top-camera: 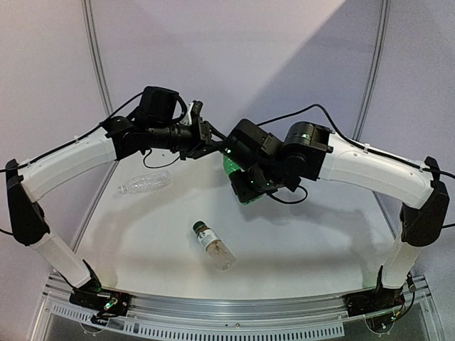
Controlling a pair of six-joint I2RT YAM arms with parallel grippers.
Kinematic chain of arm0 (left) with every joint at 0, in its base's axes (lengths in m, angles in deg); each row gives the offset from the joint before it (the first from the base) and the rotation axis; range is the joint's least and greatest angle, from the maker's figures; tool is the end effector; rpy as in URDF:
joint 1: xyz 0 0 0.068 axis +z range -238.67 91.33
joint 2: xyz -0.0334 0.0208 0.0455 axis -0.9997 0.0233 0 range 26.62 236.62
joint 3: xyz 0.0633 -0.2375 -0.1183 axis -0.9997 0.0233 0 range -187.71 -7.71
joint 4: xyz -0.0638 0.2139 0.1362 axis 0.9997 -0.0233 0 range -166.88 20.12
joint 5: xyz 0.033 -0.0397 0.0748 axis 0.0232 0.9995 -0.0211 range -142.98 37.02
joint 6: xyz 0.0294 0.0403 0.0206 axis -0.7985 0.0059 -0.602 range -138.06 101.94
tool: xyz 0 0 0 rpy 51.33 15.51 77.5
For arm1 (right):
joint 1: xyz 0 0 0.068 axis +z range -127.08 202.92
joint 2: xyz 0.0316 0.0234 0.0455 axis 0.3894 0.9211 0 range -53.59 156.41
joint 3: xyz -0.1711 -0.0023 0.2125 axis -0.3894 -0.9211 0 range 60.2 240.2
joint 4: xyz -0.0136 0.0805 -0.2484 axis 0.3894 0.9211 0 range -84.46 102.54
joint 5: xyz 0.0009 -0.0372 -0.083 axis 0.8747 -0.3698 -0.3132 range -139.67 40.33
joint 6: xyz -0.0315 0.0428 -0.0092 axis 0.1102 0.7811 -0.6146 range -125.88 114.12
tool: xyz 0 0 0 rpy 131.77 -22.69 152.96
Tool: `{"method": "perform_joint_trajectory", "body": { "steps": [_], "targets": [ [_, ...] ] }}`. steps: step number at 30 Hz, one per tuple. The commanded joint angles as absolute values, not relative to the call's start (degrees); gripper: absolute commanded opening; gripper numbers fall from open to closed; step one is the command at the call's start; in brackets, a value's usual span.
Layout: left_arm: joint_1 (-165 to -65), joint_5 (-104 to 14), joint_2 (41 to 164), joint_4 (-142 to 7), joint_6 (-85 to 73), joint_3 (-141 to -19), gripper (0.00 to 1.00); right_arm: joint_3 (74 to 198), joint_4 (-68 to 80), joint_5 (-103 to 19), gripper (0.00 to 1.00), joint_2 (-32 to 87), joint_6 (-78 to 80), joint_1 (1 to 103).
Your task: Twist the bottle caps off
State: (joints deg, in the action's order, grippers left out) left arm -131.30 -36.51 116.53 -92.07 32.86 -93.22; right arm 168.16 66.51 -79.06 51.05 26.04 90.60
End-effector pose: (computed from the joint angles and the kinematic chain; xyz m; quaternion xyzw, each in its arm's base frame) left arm 0.2617 -0.2548 0.3701 0.0143 0.8452 -0.4624 0.2675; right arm 0.1620 0.3487 0.3544 -0.2180 0.9058 0.0486 0.3600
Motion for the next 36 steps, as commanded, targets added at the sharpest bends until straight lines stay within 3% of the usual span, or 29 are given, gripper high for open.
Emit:
{"method": "perform_joint_trajectory", "body": {
  "steps": [1,5,8,9,13,19,24,30,36],
  "targets": [
    [-132.26,-33.26,113.86,-93.63,32.6,-91.88,0.34,165.0,66.9,-85.42,0.0,48.45,29.75,88.61],
    [-132.07,-33.0,110.98,-89.76,30.73,-89.12,0.64,160.85,62.19,-82.64,0.0,45.35,29.46,88.64],
    [-131.42,-35.97,107.52,-90.96,27.5,-87.72,0.98,158.44,59.81,-81.33,0.0,42.93,30.11,88.58],
    [-130.87,-36.66,105.95,-90.8,26.7,-86.64,0.99,157.85,59.24,-81.04,0.0,42.22,30.43,88.57],
    [-127.12,-35.46,98.47,-87.63,23.99,-79.14,0.99,155.17,55.85,-78.49,0.0,39.73,31.03,88.6],
    [-118.43,-14.95,90.19,-69.89,22.91,-67.84,0.99,141.37,33.99,-59.24,0.0,31.06,27.06,88.2],
    [-117.19,-4.92,93.11,-58.75,26.86,-67.16,0.99,134.92,18.03,-43.13,0.0,27.88,27.17,88.04],
    [-117.28,3.51,99.44,-36.92,38.92,-64.4,0.9,134.39,12.3,-36.39,0.0,29.29,25.56,87.97],
    [-117.71,6.08,101.72,-36.47,37.9,-65.85,0.8,135.62,11.25,-33.8,0.0,31.45,26.24,87.99]
  ]
}}
